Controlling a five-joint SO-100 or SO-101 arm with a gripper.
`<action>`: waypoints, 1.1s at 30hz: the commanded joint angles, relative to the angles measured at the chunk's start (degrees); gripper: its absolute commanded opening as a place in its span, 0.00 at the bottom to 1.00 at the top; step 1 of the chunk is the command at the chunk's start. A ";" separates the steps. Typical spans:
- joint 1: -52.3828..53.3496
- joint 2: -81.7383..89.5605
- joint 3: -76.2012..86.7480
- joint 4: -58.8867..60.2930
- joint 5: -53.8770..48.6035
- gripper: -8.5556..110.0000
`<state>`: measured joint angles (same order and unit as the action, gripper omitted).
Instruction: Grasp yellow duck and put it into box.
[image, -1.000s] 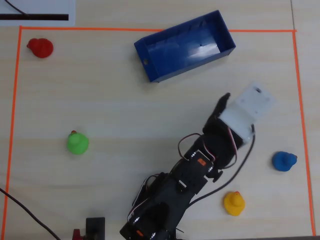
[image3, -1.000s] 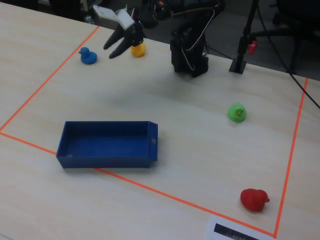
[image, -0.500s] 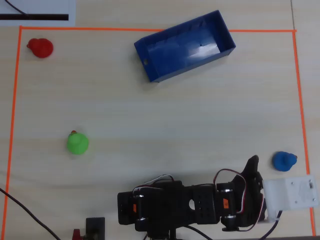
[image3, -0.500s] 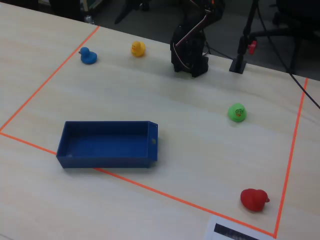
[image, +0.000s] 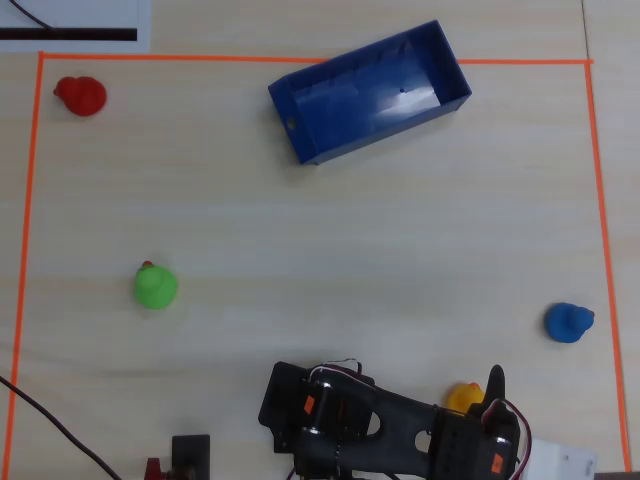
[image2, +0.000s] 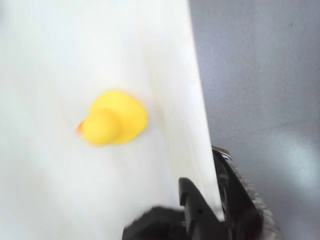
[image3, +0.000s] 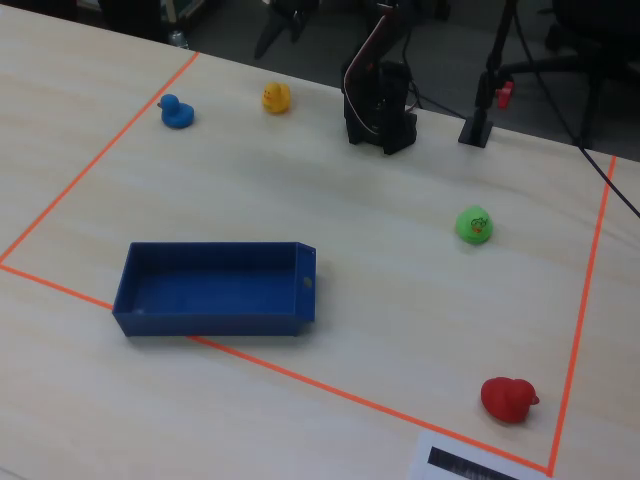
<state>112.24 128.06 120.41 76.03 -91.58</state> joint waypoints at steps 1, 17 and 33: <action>1.41 -1.85 3.60 -8.61 -0.26 0.57; -1.49 -16.79 4.75 -14.06 -0.44 0.56; 0.26 -21.09 14.94 -30.23 -5.36 0.54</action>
<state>111.45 106.79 133.86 50.71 -95.45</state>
